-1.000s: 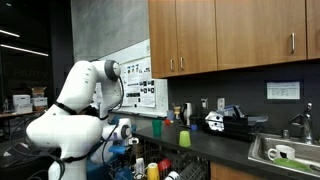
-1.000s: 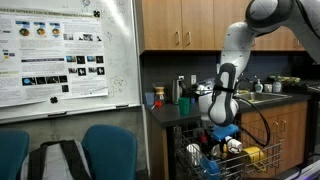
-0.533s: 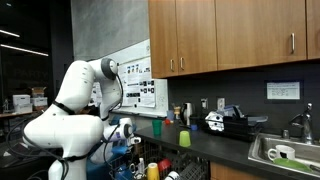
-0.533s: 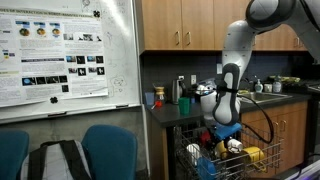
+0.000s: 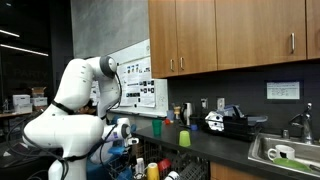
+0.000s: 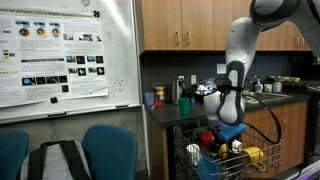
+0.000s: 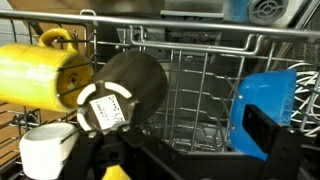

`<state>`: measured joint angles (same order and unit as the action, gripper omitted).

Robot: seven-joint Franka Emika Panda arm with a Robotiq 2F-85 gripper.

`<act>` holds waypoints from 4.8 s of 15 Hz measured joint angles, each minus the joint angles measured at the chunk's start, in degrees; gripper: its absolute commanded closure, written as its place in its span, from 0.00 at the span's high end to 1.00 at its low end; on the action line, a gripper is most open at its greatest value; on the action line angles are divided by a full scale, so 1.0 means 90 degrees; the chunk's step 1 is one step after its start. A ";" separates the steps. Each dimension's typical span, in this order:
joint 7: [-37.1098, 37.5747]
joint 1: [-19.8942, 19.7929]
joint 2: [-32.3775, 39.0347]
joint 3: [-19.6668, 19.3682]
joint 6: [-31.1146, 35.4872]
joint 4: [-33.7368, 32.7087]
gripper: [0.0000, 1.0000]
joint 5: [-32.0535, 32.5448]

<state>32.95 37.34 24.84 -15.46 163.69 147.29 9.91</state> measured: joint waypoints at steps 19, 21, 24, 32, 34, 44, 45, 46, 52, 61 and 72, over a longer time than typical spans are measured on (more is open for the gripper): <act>-0.0183 -0.0470 -0.0057 0.1134 0.0229 -0.0123 1.00 -0.0025; -0.0186 -0.0467 -0.0024 0.1127 0.0271 -0.0154 1.00 -0.0025; -0.0201 -0.0462 -0.0022 0.1116 0.0273 -0.0155 1.00 -0.0025; -0.0233 -0.0460 0.0283 0.0810 0.0273 -0.0350 1.00 -0.0026; -0.0274 -0.0544 0.0503 0.0843 0.0273 -0.0463 1.00 -0.0056; -0.0432 -0.0578 0.1015 0.0992 0.0270 -0.0808 0.21 -0.0248; -0.0432 -0.0565 0.1015 0.0992 0.0270 -0.0808 0.12 -0.0248; -0.0432 -0.0552 0.1015 0.0992 0.0270 -0.0808 0.06 -0.0249; -0.0427 -0.0535 0.0959 0.1022 0.0008 -0.0816 0.06 -0.0372; -0.0410 -0.0538 0.0626 0.1031 -0.0440 -0.0775 0.06 -0.0413; -0.0200 -0.0562 -0.0403 0.1062 -0.1114 -0.0398 0.06 -0.0300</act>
<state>31.15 32.28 21.21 -5.90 153.66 143.71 7.21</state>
